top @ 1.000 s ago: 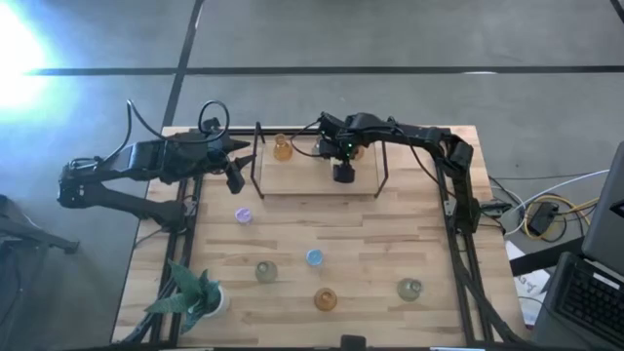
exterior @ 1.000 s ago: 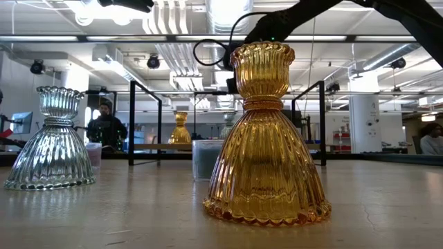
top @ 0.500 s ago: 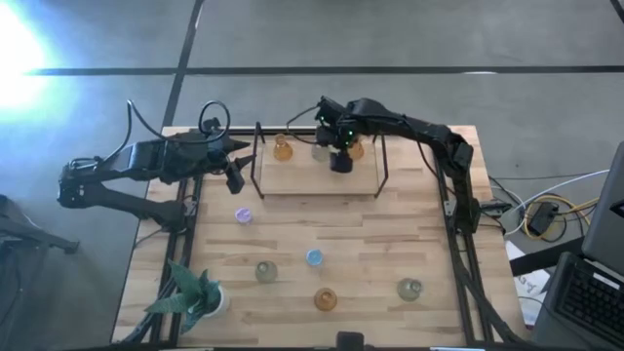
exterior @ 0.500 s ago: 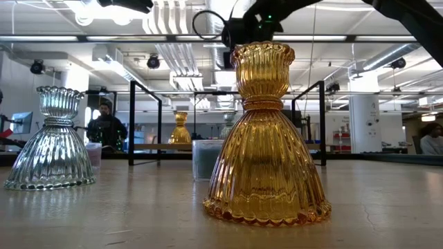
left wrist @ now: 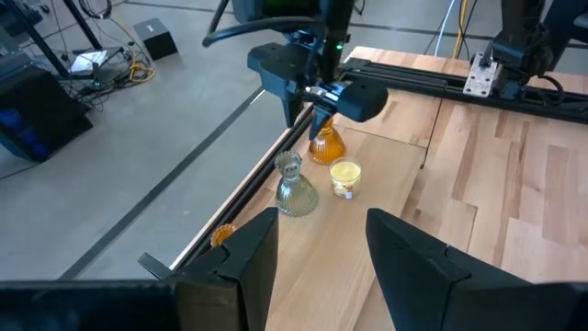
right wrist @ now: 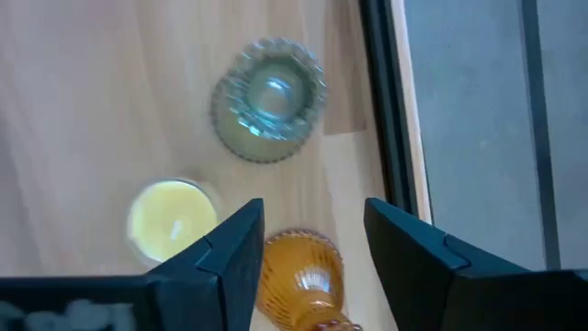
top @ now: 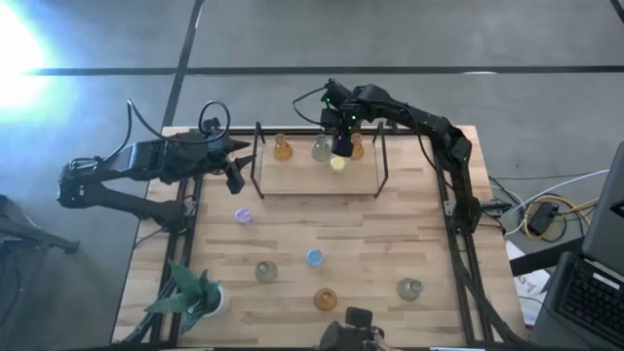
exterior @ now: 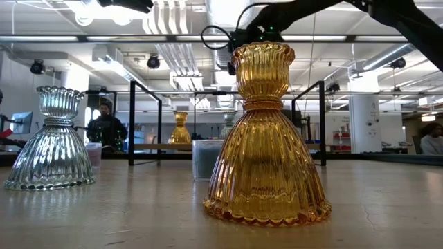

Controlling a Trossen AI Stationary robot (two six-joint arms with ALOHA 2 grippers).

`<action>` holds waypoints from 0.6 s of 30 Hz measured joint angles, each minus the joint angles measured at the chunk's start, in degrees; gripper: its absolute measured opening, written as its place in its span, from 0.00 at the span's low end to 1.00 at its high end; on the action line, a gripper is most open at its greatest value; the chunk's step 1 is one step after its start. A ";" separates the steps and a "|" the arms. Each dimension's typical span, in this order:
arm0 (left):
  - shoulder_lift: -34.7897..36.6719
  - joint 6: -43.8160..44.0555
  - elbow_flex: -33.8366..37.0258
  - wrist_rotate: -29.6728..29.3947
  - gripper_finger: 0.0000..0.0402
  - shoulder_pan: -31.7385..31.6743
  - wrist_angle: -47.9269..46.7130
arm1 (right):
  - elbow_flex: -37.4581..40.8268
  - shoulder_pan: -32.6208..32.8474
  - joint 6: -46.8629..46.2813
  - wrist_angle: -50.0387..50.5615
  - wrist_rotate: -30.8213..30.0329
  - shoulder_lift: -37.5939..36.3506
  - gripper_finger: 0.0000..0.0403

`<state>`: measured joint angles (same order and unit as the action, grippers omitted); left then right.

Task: Pick & Place candle stick holders
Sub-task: Adjust the yellow glass candle on the shelf

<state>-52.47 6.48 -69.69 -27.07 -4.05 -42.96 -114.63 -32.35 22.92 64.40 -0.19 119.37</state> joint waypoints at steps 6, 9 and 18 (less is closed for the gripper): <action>0.01 -0.02 0.00 -0.01 0.43 -0.02 0.02 | 0.87 -1.63 1.05 -0.26 -0.01 0.05 0.35; 0.00 -0.02 0.00 -0.01 0.43 -0.02 0.02 | 1.38 -2.11 1.16 -0.44 0.02 0.05 0.31; 0.00 0.13 0.00 -0.02 0.43 0.00 0.04 | 3.31 -2.51 1.64 -0.58 0.13 0.02 0.19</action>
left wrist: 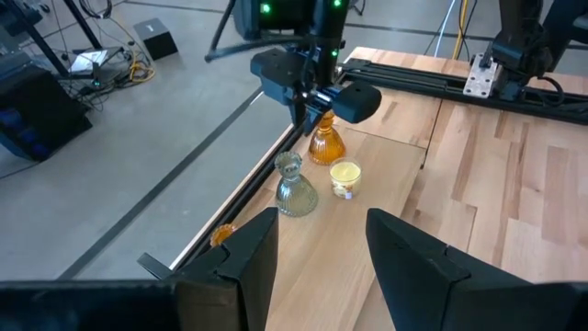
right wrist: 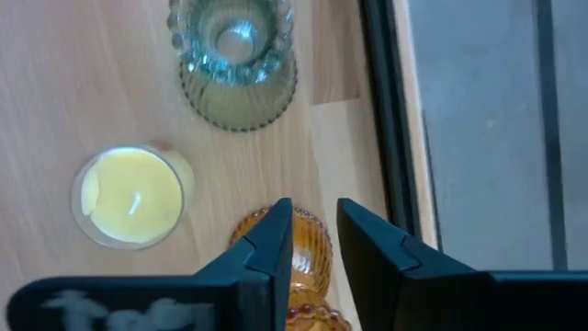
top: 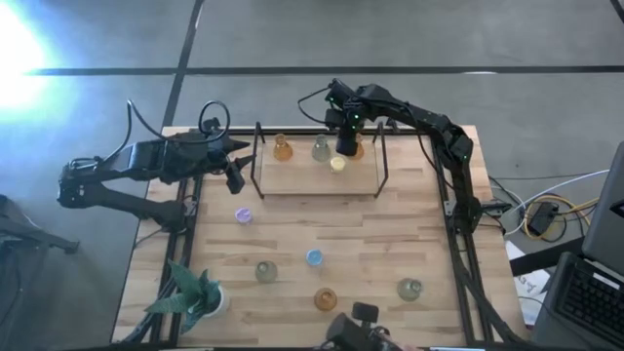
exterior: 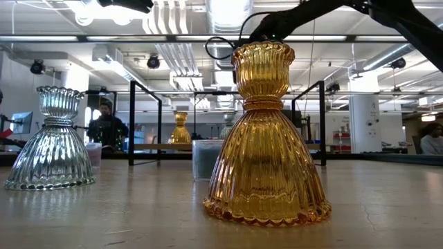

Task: Pick & Place candle stick holders
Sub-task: Adjust the yellow glass candle on the shelf

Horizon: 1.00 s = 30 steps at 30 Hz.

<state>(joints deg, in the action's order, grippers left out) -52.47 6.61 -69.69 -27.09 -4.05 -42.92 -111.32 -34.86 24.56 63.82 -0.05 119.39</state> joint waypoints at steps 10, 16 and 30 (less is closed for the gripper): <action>0.00 0.33 0.00 0.02 0.43 -0.01 -0.02 | 2.56 -0.08 -0.57 0.59 0.02 0.00 0.11; 0.00 0.33 0.00 0.02 0.43 -0.01 -0.02 | 2.27 -0.10 -1.03 0.75 -0.09 0.00 0.11; 0.00 0.32 0.00 0.02 0.43 0.00 -0.11 | 2.25 -1.04 -2.87 1.96 -0.06 0.00 0.11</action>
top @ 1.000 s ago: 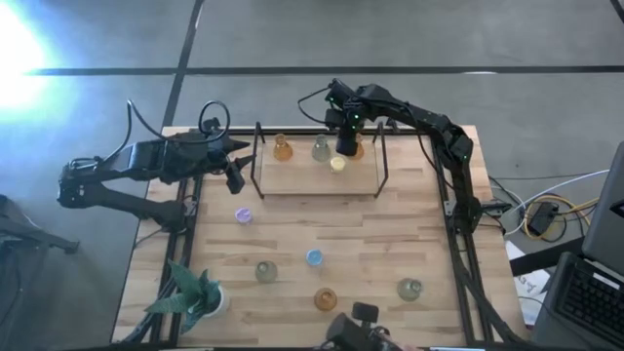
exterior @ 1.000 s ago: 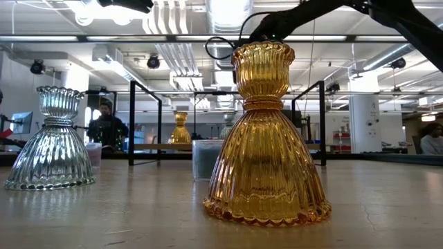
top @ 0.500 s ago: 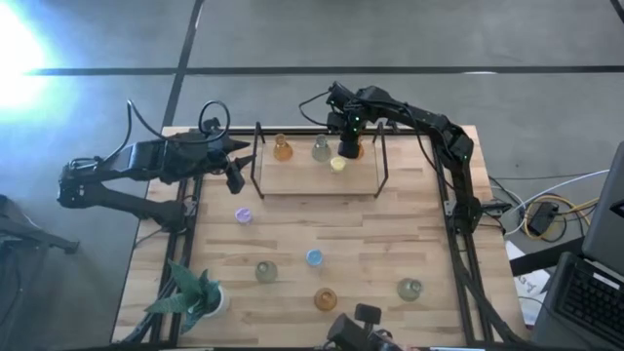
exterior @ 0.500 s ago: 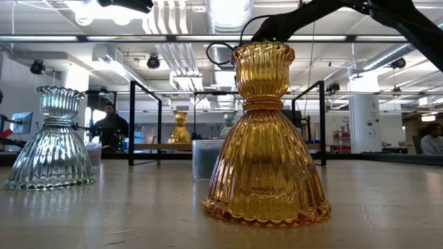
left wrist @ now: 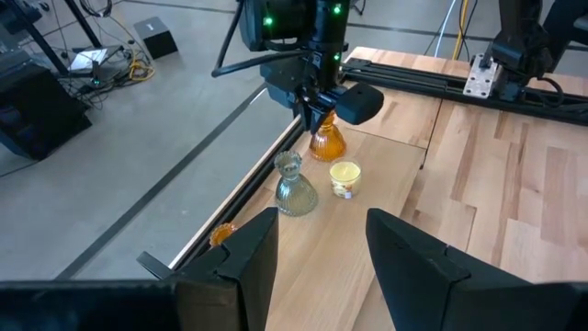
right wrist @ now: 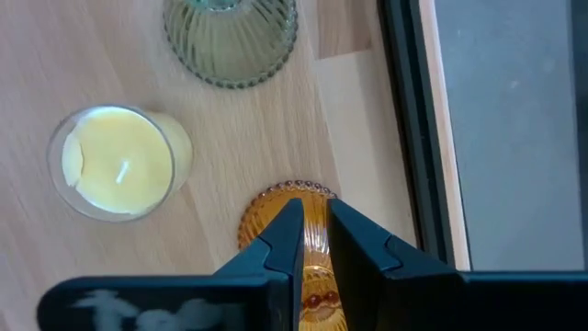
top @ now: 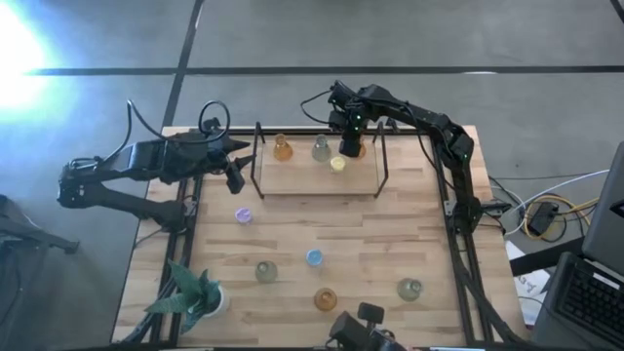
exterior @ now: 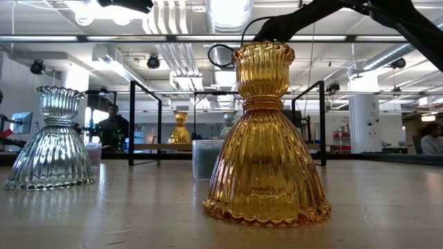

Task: Pick & Place candle stick holders
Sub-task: Adjust the yellow glass candle on the shelf, then put the blue candle on the shelf

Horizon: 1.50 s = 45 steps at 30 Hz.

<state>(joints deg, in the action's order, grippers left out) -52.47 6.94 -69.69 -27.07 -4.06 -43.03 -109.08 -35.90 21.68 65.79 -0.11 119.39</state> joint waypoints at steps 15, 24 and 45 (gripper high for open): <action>0.01 -0.02 0.00 0.00 0.43 0.00 -0.04 | -9.28 0.22 -0.98 -1.14 0.07 -0.80 0.11; 0.01 0.27 0.00 0.00 0.43 -0.01 -0.07 | -22.21 1.45 -4.94 10.90 -0.14 -5.55 0.11; 0.13 7.66 -0.03 0.01 0.43 0.00 -7.73 | -7.16 18.30 -27.27 22.12 -3.83 -30.11 0.10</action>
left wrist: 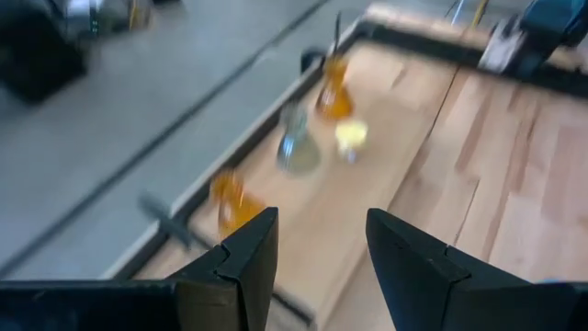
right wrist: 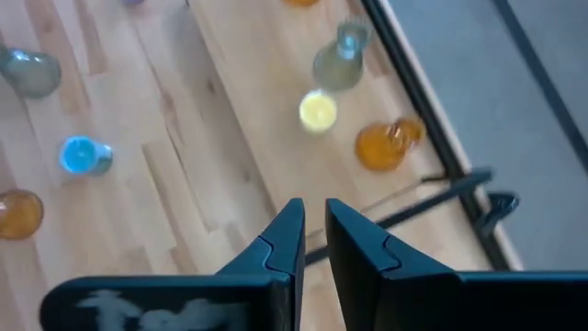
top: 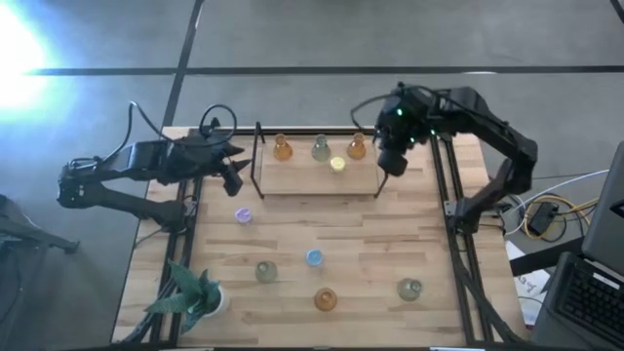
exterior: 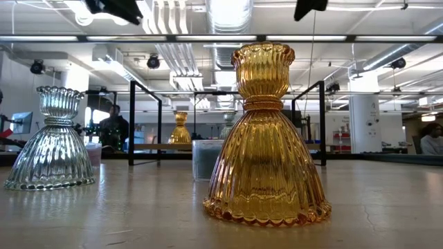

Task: Pick & Place candle stick holders
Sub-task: Put the blue candle on the shelf

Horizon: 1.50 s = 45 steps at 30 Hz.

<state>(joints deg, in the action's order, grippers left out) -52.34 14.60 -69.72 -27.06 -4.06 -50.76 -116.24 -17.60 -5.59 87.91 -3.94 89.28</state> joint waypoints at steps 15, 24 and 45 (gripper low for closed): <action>-1.96 19.86 -0.28 6.60 0.43 -0.02 -21.87 | 25.82 7.91 -12.86 -11.60 -0.69 -8.86 0.08; -7.04 20.09 -0.30 10.27 0.43 -0.02 -24.91 | 29.70 8.01 -13.84 -14.10 -0.53 -8.21 0.08; -34.57 -21.69 -2.53 27.65 0.43 0.63 -9.52 | 30.24 7.95 -11.11 -17.62 -0.77 -8.43 0.08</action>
<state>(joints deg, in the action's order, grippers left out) -86.91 -7.09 -72.25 0.59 -3.43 -60.28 -86.00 -9.65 -16.70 70.28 -4.71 80.85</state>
